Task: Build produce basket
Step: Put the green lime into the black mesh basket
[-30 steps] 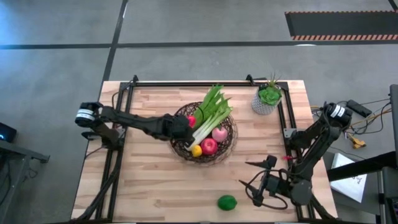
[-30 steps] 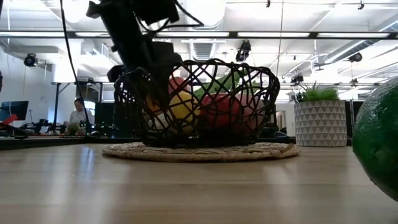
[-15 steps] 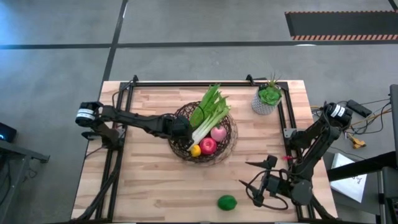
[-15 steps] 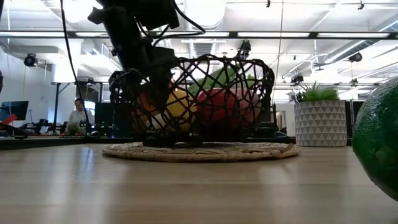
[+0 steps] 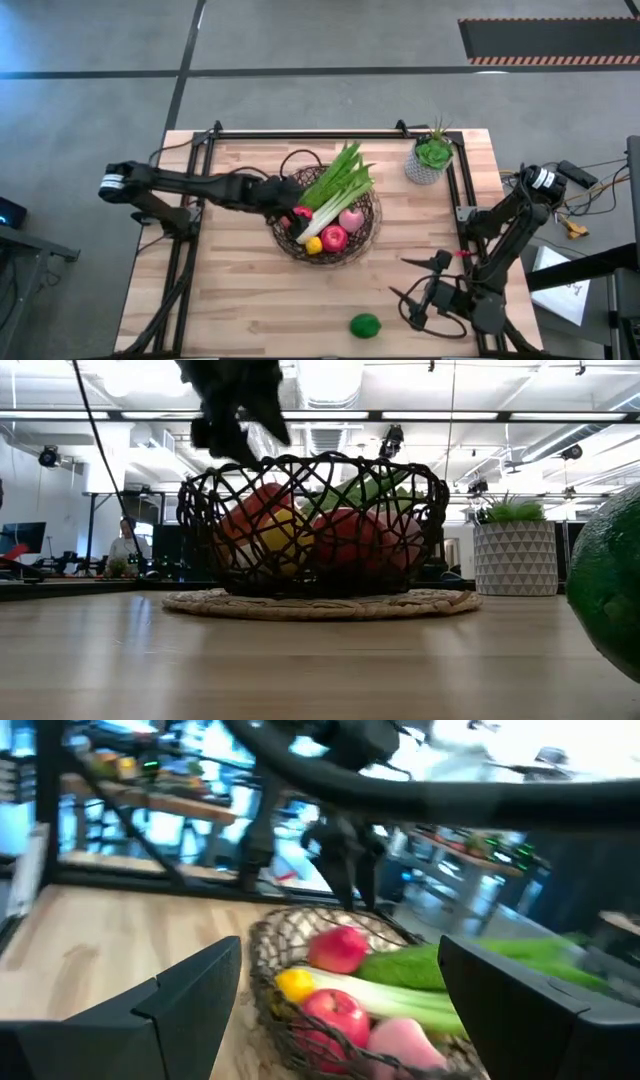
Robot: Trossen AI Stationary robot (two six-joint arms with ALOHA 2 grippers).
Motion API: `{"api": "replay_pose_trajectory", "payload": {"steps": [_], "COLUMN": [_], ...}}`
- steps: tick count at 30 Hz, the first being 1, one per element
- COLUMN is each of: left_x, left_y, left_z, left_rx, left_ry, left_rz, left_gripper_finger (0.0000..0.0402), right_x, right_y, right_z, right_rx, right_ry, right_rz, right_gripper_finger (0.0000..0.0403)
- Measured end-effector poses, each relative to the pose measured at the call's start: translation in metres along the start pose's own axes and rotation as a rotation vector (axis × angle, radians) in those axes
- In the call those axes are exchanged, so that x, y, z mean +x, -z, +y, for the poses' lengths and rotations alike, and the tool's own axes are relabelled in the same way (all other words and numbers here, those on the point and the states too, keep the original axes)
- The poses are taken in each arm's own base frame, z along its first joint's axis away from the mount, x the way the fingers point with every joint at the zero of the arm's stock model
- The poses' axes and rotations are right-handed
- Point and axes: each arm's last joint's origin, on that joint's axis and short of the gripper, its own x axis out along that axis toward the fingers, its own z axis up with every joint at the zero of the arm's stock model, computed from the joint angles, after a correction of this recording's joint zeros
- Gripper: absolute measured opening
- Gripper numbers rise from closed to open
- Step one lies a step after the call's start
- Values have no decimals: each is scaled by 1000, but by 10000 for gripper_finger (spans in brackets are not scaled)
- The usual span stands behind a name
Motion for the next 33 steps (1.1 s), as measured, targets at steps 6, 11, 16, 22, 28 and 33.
{"api": "replay_pose_trajectory", "payload": {"steps": [6, 11, 16, 22, 28, 33], "left_x": [-14, -3, 29, 60, 75, 84], "left_y": [12, 37, 63, 61, 49, 50], "left_z": [-39, -91, -131, -168, -201, -217], "left_rx": [202, 349, 492, 588, 641, 610], "left_ry": [133, 264, 344, 451, 523, 517], "left_rz": [-126, -217, -242, -217, -202, -138], "left_gripper_finger": [360, 361, 361, 361, 361, 361], "right_x": [-19, -42, -62, -72, -73, -73], "right_y": [2, 3, 14, 26, 26, 28], "right_z": [0, 8, 9, 7, 7, 7], "right_rx": [53, 86, 111, 155, 149, 135], "right_ry": [45, -193, -281, -314, -315, -313], "right_rz": [-3, -28, -10, 19, 18, 20], "right_gripper_finger": [329, 329, 329, 329, 329, 329]}}
